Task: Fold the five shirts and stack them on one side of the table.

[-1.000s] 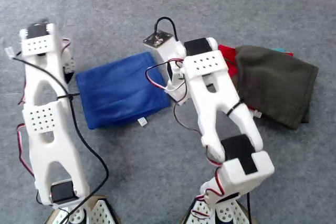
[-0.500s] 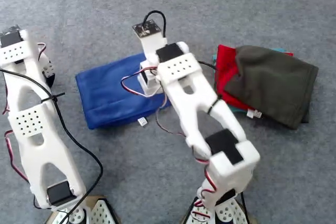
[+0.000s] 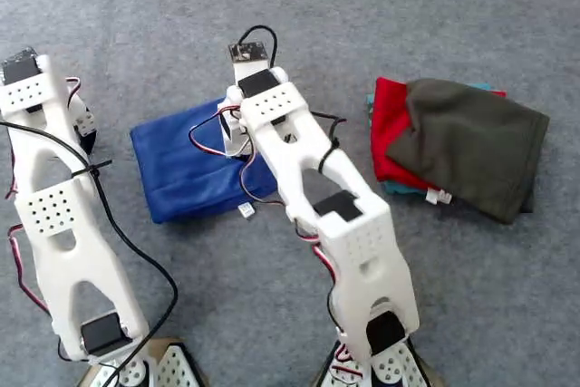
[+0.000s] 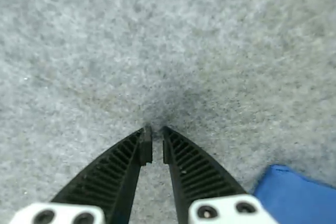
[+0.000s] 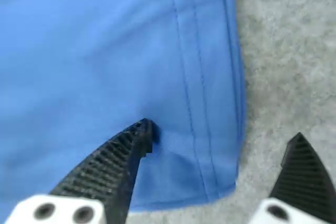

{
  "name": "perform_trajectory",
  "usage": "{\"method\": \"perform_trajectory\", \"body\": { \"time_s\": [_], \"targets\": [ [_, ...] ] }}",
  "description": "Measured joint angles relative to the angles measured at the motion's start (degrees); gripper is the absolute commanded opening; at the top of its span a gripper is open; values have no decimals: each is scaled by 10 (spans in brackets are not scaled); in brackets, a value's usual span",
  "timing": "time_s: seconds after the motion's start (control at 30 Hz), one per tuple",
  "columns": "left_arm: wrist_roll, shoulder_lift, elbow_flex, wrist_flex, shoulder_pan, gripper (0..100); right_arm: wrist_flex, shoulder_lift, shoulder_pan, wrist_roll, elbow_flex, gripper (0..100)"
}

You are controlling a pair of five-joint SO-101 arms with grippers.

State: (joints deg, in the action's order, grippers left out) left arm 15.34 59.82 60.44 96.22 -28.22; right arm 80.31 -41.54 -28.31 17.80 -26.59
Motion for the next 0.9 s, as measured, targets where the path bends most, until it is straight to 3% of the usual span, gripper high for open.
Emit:
{"method": "perform_trajectory", "body": {
  "time_s": [0.13,0.33,0.43,0.9],
  "targets": [
    [0,0,0,0,-1,69,16,-47,0,2,-45,366],
    [0,0,0,0,-2,69,63,-91,0,28,-107,94],
    [0,0,0,0,-2,69,81,-106,0,28,-135,15],
    [-1,0,0,0,-2,69,165,-142,3,28,-241,15]
  ]
}}
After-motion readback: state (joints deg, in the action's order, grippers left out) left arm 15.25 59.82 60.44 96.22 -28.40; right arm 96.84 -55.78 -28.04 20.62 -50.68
